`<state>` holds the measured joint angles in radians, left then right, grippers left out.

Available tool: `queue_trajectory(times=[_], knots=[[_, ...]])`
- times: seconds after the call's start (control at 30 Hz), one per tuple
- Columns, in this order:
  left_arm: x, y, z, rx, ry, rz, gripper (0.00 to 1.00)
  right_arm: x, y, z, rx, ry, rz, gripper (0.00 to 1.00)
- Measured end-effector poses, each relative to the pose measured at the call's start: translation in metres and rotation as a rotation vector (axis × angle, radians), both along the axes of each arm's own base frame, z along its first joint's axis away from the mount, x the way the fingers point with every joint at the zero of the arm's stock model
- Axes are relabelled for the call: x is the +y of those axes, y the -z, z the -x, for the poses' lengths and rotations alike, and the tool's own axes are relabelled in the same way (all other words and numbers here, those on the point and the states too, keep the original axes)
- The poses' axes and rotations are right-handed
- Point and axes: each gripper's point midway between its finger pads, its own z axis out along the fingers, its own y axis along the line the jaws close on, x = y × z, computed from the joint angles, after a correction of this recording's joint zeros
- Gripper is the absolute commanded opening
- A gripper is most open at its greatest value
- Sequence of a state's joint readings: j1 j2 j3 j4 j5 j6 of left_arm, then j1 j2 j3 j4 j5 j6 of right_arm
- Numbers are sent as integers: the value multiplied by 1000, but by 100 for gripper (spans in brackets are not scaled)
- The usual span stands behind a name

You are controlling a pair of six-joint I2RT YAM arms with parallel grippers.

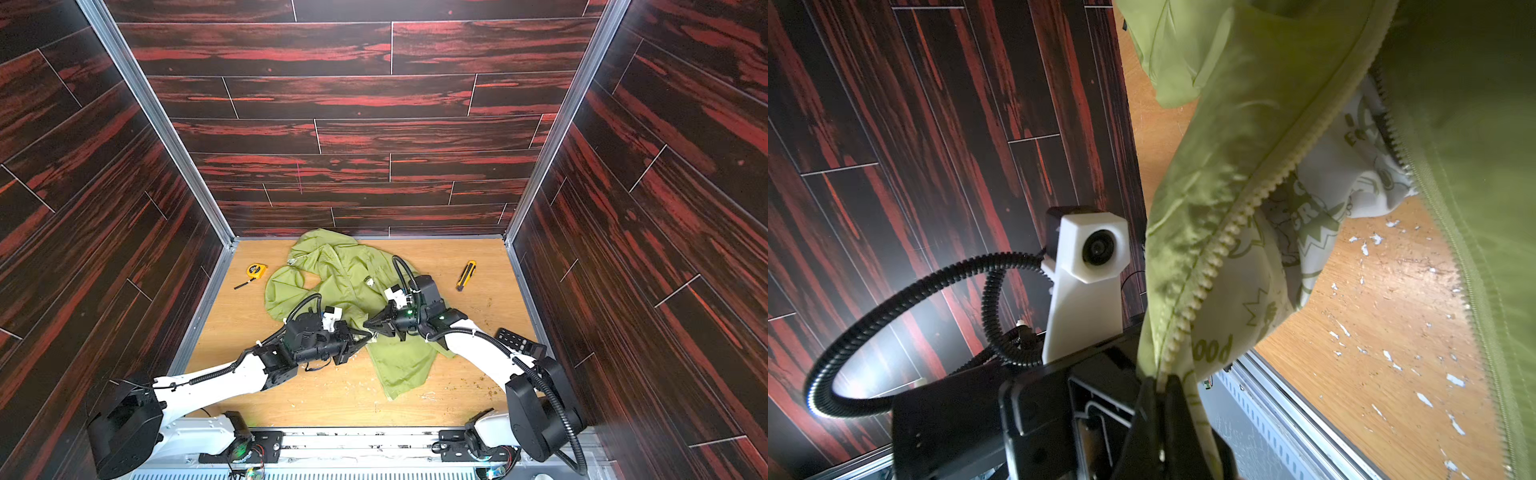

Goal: Zip up the jacket

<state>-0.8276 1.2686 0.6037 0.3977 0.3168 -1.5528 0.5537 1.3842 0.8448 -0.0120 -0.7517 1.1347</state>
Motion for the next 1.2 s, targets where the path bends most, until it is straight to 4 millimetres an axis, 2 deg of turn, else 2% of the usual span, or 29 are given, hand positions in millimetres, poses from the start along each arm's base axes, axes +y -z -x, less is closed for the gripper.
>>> queue_trajectory(times=[0.13,0.2,0.33,0.6,0.67,0.8,0.9,1.07,1.2], knots=[[4,1,-1,-12,-19,-3,0,-2,1,0,-4,-4,17,25],[6,-1,-2,-26,-29,-3,0,-5,1,-1,-8,-3,28,30],[9,-8,-4,-56,-44,5,0,-13,-1,0,-12,9,46,31],[8,-12,-5,-74,-43,13,0,-22,-19,8,-58,12,33,26],[8,-14,-5,-81,-43,22,0,-22,-20,9,-62,11,33,33],[7,-17,-5,-87,-39,31,0,-25,-8,11,-39,22,53,52],[5,-19,-4,-89,-27,39,0,-27,0,12,-12,33,66,60],[4,-21,-2,-89,-16,49,0,-25,-3,9,-13,47,48,65],[4,-21,-1,-87,-9,51,0,-22,-11,5,-32,51,17,62]])
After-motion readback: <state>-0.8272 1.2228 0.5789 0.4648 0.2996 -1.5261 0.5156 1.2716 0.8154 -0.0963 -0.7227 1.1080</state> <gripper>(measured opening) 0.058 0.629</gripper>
